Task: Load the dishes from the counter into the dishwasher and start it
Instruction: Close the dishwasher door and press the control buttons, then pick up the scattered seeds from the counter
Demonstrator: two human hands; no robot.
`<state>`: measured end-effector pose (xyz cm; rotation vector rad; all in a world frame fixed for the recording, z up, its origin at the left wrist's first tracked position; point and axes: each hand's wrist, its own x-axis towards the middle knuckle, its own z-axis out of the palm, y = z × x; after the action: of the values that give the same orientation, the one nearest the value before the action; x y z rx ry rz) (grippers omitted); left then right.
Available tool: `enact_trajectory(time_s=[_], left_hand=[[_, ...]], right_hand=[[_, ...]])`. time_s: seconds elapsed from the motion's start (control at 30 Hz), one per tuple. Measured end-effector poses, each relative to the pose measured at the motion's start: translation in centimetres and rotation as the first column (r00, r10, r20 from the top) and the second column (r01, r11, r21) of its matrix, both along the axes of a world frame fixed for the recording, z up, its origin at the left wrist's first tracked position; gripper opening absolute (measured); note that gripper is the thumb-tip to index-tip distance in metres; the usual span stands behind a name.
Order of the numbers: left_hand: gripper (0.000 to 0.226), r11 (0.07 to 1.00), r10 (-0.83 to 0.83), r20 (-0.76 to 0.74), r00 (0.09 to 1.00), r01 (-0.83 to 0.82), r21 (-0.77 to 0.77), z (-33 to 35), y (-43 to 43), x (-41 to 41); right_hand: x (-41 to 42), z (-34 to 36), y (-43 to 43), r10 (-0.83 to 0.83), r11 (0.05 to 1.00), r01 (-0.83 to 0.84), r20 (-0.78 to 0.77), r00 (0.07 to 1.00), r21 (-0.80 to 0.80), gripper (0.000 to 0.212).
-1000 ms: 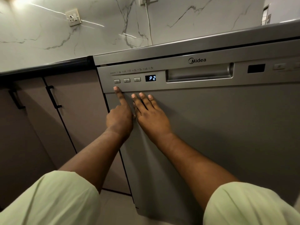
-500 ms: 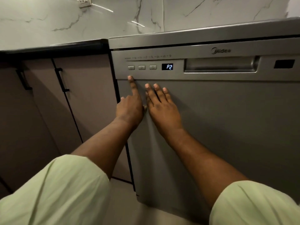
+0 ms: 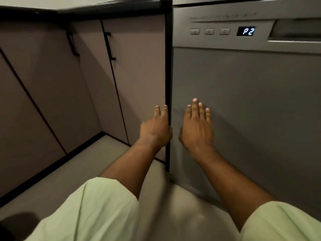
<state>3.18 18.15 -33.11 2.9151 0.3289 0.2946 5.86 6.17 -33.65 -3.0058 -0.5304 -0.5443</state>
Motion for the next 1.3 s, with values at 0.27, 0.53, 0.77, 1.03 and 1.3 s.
enact_trajectory(time_s=[0.27, 0.53, 0.77, 1.03, 1.3], left_hand=[[0.072, 0.986, 0.124, -0.106, 0.987, -0.11, 0.126, 7.0, 4.1, -7.0], [0.072, 0.97, 0.177, -0.168, 0.97, -0.143, 0.197, 24.2, 8.2, -15.5], [0.071, 0.972, 0.191, -0.208, 0.959, -0.155, 0.178, 40.7, 7.9, -19.7], [0.072, 0.961, 0.217, -0.139, 0.966, -0.187, 0.202, 53.2, 6.8, -21.5], [0.073, 0.943, 0.282, -0.044, 0.958, -0.269, 0.196, 56.6, 10.0, -21.1]], right_hand=[[-5.5, 4.7, 4.1, 0.233, 0.972, -0.231, -0.281, 0.931, 0.041, 0.081], [-11.2, 22.0, 6.2, 0.286, 0.957, -0.254, -0.324, 0.902, 0.137, 0.082], [-16.5, 38.4, 6.8, 0.349, 0.933, -0.299, -0.308, 0.885, 0.199, 0.081], [-18.8, 49.1, 5.9, 0.449, 0.888, -0.409, -0.211, 0.868, 0.209, 0.078], [-15.7, 54.2, 8.2, 0.46, 0.883, -0.435, -0.137, 0.878, 0.177, 0.076]])
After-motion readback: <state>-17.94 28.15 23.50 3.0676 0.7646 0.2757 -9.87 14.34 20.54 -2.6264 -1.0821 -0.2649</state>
